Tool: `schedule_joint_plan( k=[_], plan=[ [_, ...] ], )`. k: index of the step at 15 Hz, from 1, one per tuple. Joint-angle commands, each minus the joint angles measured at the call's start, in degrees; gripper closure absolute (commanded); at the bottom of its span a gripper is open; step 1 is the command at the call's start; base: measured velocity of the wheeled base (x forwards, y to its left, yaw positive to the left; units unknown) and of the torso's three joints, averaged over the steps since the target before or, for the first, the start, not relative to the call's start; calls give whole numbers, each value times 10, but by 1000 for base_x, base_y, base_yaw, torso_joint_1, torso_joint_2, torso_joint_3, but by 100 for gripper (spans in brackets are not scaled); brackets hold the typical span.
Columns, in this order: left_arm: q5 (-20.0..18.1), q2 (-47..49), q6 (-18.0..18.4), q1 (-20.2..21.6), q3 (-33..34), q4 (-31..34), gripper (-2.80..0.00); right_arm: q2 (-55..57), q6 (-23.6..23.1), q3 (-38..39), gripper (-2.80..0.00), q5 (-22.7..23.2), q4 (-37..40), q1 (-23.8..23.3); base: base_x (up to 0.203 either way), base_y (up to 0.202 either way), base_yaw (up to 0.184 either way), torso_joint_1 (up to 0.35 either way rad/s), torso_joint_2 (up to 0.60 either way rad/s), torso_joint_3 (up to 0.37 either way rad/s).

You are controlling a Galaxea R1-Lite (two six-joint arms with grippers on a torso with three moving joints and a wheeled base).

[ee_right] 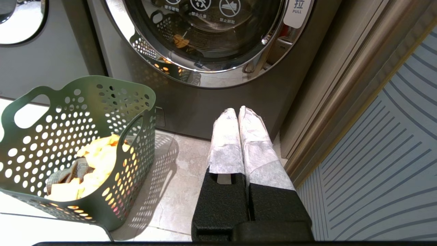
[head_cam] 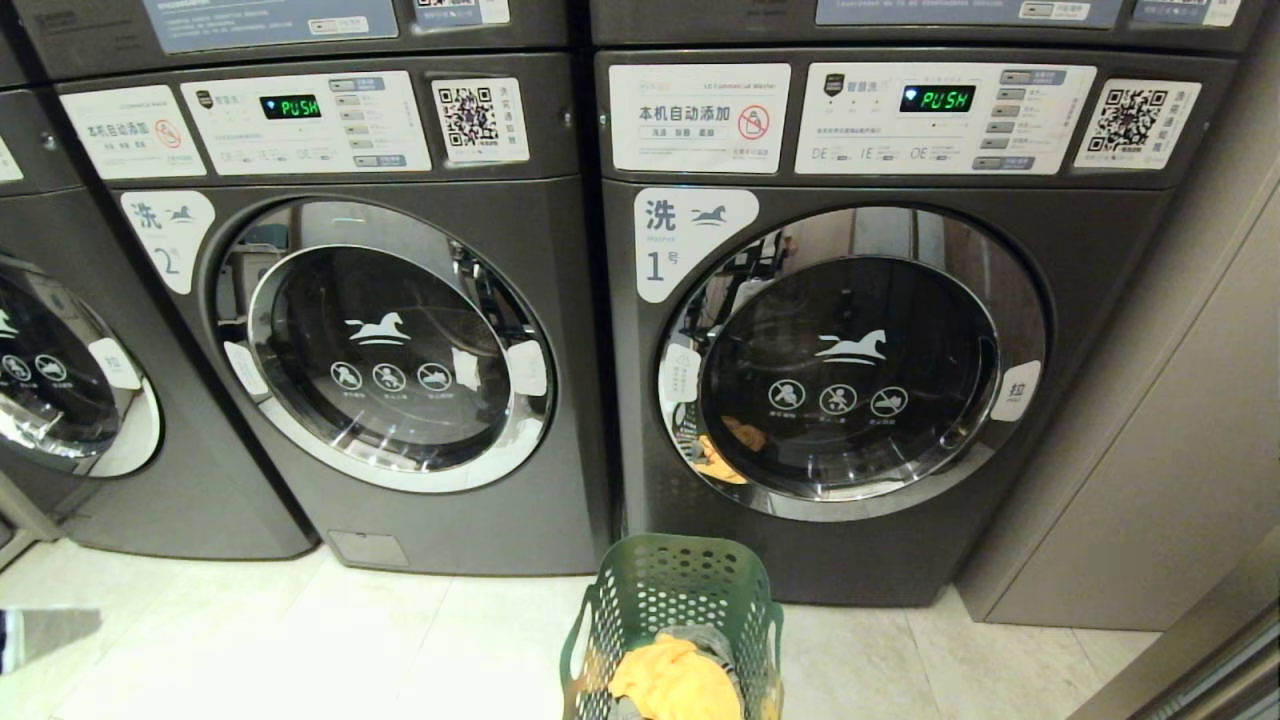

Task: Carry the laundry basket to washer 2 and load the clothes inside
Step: Open the lid of the washing machine

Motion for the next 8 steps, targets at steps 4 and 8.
schedule_joint_plan(
  k=[4, 8],
  plan=[
    [1, 1, 0, -1, 1, 2, -280, 1, -1, 0, 0, 1, 0, 0, 0, 0, 0, 0, 0, 0],
    [1, 2, 0, -1, 1, 2, -280, 1, -1, 0, 0, 1, 0, 0, 0, -1, 22, 2, 0, 1]
  ],
)
